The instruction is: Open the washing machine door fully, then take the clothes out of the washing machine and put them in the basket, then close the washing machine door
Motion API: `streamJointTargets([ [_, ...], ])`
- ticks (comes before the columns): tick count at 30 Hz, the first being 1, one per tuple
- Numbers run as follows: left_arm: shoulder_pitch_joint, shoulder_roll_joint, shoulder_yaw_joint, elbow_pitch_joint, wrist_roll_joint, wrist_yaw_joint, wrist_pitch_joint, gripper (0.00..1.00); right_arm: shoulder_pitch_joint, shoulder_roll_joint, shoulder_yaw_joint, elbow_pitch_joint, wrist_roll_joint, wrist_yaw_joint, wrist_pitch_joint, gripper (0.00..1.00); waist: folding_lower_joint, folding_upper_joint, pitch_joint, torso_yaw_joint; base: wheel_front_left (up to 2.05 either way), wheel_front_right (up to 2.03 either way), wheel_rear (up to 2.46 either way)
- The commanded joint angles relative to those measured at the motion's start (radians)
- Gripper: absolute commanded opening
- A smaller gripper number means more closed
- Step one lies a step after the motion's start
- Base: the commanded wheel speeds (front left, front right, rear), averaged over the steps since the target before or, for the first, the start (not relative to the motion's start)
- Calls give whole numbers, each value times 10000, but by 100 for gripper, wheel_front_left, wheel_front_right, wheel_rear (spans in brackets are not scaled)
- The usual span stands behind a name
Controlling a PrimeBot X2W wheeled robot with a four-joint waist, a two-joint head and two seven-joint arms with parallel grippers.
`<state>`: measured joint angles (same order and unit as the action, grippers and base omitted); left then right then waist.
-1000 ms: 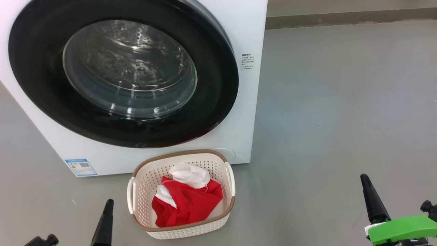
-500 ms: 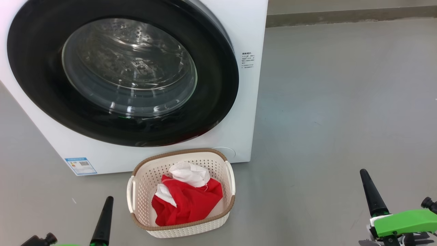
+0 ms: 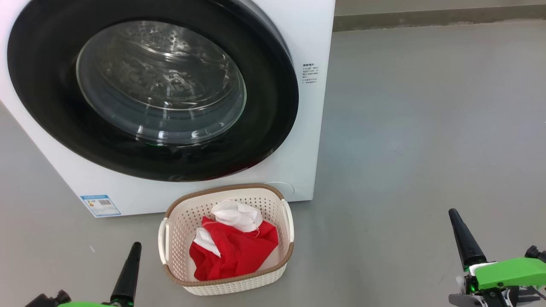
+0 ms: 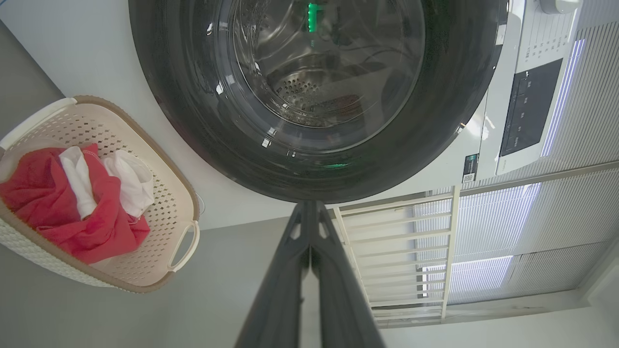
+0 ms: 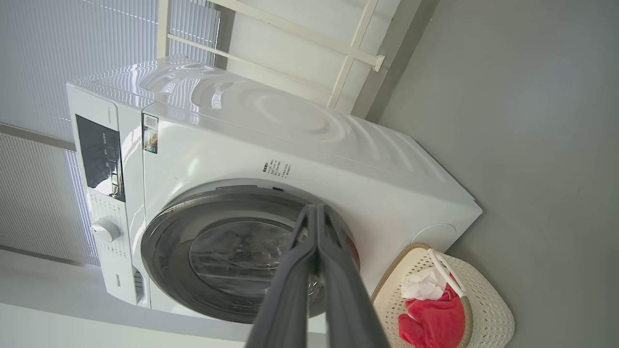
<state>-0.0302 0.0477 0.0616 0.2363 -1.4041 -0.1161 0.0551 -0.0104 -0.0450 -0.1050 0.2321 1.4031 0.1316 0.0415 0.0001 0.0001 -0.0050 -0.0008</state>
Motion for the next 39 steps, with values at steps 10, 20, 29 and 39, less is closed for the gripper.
streamJointTargets([
  [10, -663, 41, 444, -21, -1257, -131, 364, 0, -788, -205, 148, -25, 1394, -7, 328, 0, 0, -1, 48, 5, 0, 0, 0],
  [20, -779, 26, 526, 91, -2042, -146, 584, 0, -955, -211, 129, 115, 2235, -9, 543, 0, -1, -1, 81, 8, 0, 0, 0],
  [29, -779, 26, 525, 91, -2043, -146, 584, 0, -957, -193, 104, 116, 2214, -9, 563, 0, -1, -1, 81, 8, 0, 0, 0],
  [39, -779, 26, 524, 90, -2043, -146, 583, 0, -959, -177, 81, 117, 2195, -9, 581, 0, -1, -1, 81, 8, 0, 0, 0],
])
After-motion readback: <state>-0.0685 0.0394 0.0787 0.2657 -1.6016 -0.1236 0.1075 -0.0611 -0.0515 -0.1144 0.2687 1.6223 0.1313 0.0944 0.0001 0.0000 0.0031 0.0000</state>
